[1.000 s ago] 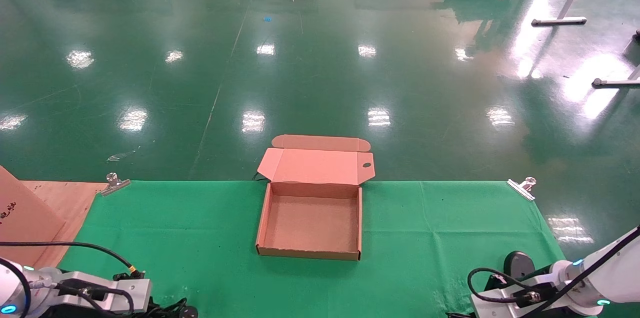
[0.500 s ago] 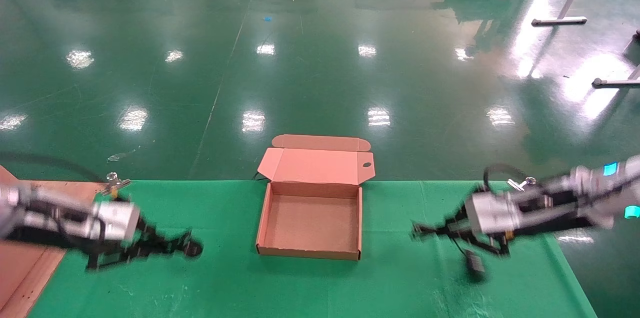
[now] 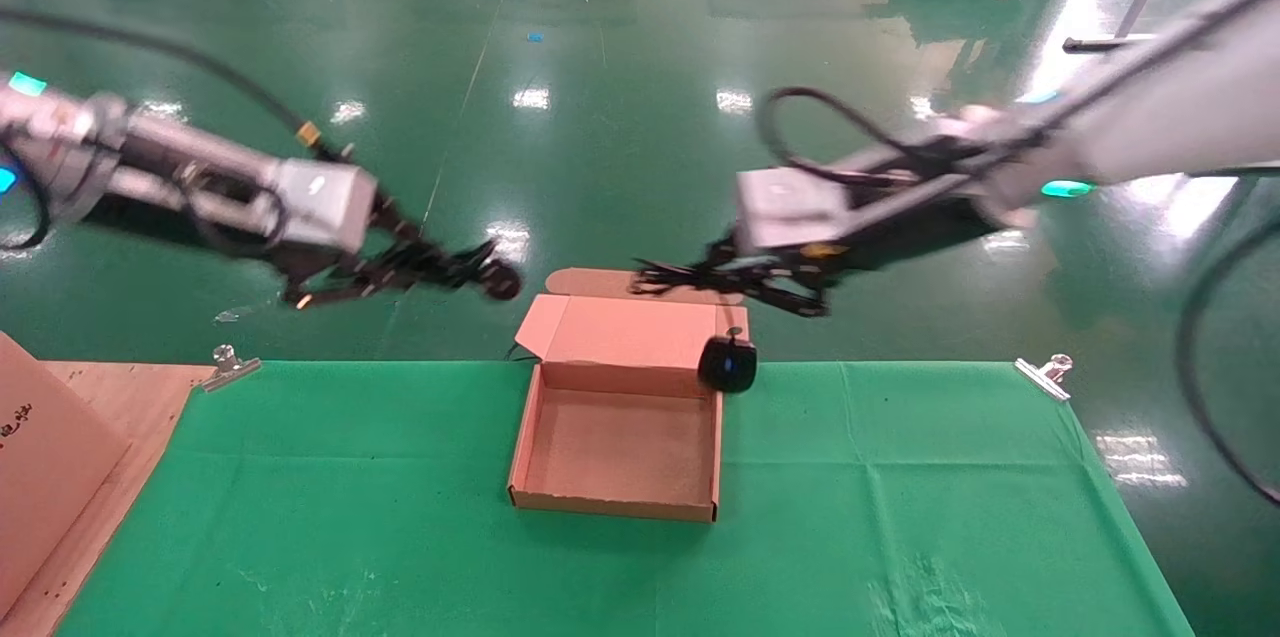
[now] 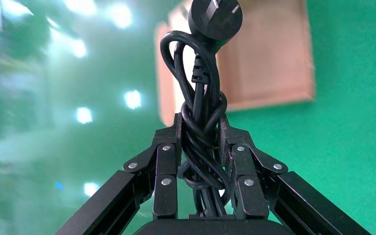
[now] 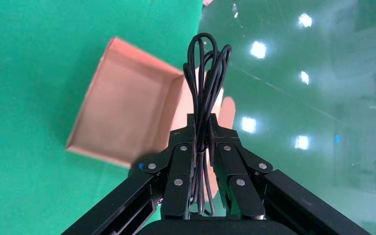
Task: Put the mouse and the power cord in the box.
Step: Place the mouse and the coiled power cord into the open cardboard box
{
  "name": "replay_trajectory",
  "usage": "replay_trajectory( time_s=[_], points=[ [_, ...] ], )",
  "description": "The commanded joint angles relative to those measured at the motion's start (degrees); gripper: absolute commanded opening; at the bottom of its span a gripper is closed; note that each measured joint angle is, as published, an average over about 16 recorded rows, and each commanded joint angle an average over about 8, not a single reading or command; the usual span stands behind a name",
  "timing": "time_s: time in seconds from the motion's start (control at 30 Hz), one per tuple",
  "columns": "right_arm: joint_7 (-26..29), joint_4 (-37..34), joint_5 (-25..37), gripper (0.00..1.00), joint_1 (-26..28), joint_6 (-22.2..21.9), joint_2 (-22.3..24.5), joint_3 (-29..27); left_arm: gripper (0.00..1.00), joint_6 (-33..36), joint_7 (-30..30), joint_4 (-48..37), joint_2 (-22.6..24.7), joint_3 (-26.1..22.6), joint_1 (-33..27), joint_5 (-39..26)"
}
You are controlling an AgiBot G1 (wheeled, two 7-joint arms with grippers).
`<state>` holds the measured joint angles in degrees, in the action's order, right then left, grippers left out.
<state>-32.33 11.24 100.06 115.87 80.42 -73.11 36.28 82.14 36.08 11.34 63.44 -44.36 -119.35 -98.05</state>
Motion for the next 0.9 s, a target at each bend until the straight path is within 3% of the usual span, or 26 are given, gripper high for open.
replay_trajectory(
  time_s=[0.03,0.43,0.53,0.73,0.9],
  points=[
    [1.6,0.2,0.5,0.0,0.6,-2.0,-2.6,0.2,0.0,-0.4,0.2,0.1,1.4,0.4,-1.2,0.6],
    [2.8,0.2,-0.5,0.0,0.5,-4.8,-4.0,1.2,0.0,-3.7,8.9,-3.7,5.7,0.9,2.2,1.5],
    [2.8,-0.3,-1.1,0.0,1.2,-4.9,-3.6,1.0,0.0,-9.0,13.4,-3.6,7.0,1.4,5.9,2.2],
    [1.5,-1.7,-2.1,0.0,2.4,-4.2,-2.5,0.6,0.0,-25.8,22.7,-2.0,10.3,5.8,15.9,8.1],
    [0.1,-3.1,-2.7,0.0,2.7,-3.4,-1.3,0.2,0.0,-33.0,26.6,-0.9,12.8,10.2,22.9,14.5]
  ],
)
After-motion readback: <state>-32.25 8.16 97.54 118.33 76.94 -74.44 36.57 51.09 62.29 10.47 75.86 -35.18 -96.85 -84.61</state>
